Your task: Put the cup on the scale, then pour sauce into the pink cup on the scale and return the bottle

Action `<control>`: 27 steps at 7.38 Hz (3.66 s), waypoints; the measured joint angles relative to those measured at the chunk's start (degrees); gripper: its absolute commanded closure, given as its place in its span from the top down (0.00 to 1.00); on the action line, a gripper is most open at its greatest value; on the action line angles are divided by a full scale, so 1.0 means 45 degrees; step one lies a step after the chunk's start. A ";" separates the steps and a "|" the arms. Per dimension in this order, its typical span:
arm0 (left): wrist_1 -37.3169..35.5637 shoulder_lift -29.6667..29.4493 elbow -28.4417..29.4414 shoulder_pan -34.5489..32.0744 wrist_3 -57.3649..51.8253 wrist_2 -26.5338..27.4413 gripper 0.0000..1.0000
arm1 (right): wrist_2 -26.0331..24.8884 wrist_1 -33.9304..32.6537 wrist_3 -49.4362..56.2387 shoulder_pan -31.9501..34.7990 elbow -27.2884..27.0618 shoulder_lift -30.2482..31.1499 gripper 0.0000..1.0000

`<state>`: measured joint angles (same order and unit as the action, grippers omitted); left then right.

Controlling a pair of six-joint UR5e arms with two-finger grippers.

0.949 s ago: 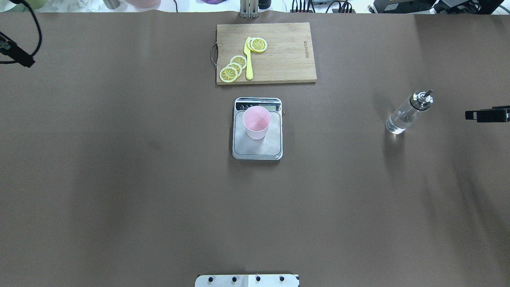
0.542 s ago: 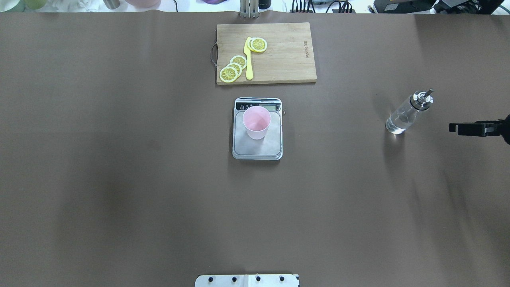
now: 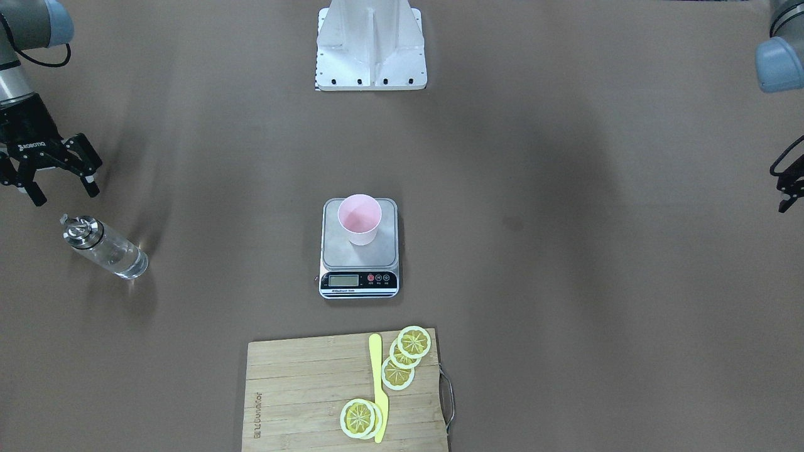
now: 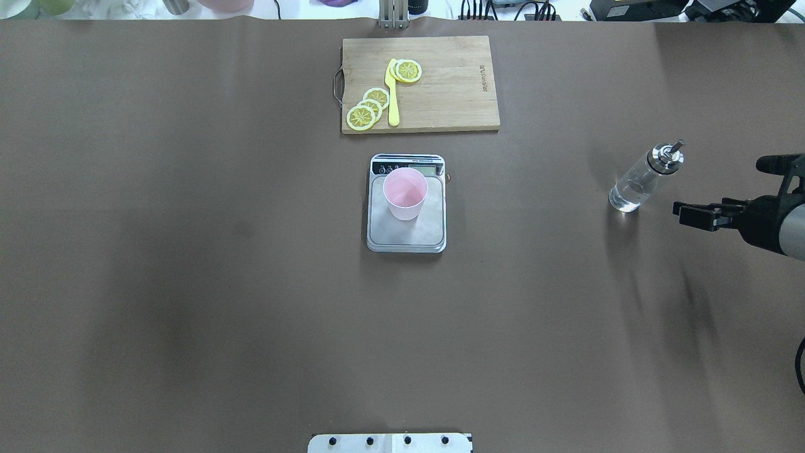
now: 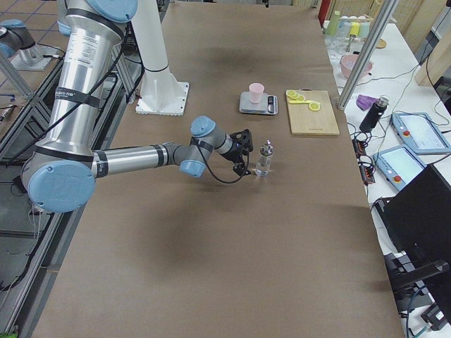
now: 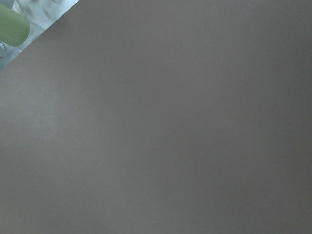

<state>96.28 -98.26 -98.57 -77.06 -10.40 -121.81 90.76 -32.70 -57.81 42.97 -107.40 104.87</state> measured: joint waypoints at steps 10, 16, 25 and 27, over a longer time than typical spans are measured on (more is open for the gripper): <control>0.0012 0.0066 -0.0009 0.0031 0.0141 0.0000 0.99 | -0.2370 0.0100 0.0145 -0.1191 0.2419 -0.2460 1.00; 0.0011 0.0058 -0.0044 0.0034 0.0161 -0.0001 0.99 | -0.3720 0.1753 0.0134 -0.1751 0.4030 -0.3001 1.00; 0.0011 0.0058 -0.0042 0.0054 0.0182 0.0000 0.99 | -0.3844 0.1809 0.0152 -0.1794 0.4160 -0.3070 0.57; 0.0011 0.0058 -0.0048 0.0054 0.0182 0.0000 0.99 | -0.3836 0.1815 0.0155 -0.1792 0.4148 -0.3078 0.15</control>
<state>96.33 -98.00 -98.78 -76.82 -9.58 -121.82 73.50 -24.53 -57.11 34.90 -88.73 91.02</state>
